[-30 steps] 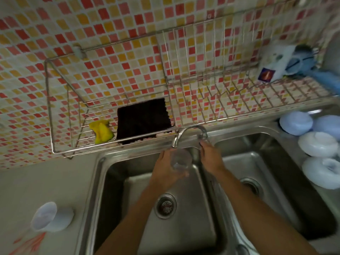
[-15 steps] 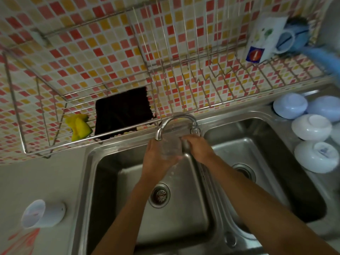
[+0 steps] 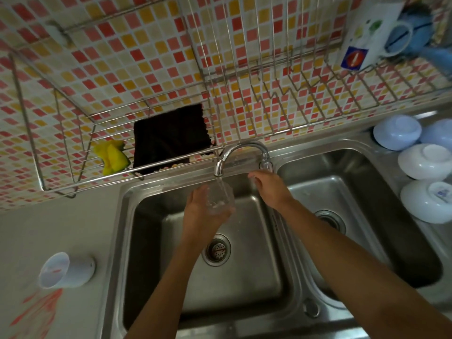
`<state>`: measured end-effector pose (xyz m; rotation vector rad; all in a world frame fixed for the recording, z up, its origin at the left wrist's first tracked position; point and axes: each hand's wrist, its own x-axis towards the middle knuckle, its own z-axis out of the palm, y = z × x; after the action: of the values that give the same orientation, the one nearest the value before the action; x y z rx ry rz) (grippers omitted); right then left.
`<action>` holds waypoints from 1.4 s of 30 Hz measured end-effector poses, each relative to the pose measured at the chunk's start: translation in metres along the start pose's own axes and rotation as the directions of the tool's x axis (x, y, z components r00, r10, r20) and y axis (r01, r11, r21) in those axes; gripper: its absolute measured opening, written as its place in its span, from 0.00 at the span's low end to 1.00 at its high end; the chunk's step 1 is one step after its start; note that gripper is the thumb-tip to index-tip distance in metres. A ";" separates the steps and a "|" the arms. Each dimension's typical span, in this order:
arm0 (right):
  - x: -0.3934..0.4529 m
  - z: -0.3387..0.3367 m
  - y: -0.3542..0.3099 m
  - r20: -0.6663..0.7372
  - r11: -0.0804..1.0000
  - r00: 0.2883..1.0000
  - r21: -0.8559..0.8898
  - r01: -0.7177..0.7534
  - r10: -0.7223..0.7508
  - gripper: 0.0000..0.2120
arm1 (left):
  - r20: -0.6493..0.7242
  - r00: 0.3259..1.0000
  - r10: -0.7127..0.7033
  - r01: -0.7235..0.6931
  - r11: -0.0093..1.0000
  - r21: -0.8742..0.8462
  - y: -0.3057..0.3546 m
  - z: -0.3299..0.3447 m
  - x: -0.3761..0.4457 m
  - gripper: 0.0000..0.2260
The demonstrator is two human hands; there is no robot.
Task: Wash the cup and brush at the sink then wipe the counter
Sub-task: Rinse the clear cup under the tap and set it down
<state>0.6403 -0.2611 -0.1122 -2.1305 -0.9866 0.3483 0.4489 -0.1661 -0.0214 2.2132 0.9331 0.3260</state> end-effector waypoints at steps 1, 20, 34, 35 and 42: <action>0.000 0.000 0.000 -0.005 1.000 1.000 -0.001 0.004 -0.004 0.10 | -0.007 1.000 0.005 -0.005 1.000 -0.003 0.001 0.000 0.002 0.29; -0.001 0.003 -0.003 -0.025 1.000 1.000 0.002 -0.002 0.002 0.08 | 0.039 0.999 -0.019 0.018 0.999 0.035 -0.014 0.006 -0.003 0.33; -0.009 0.002 0.005 -0.271 0.966 0.935 0.186 -0.182 0.228 0.11 | 0.056 0.997 0.046 -0.047 0.999 0.021 -0.018 0.016 0.005 0.39; -0.009 0.002 0.004 -0.277 0.964 0.933 0.197 -0.179 0.230 0.11 | 0.061 0.997 0.045 -0.046 0.999 0.017 -0.019 0.016 0.005 0.38; -0.009 -0.010 -0.001 -0.214 0.962 0.951 0.203 -0.182 0.225 0.12 | 0.002 0.999 0.035 -0.035 0.998 -0.055 -0.014 0.018 0.008 0.37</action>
<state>0.6394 -0.2724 -0.1053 -2.0543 -0.5781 0.2666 0.4556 -0.1628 -0.0442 2.1807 0.8745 0.3603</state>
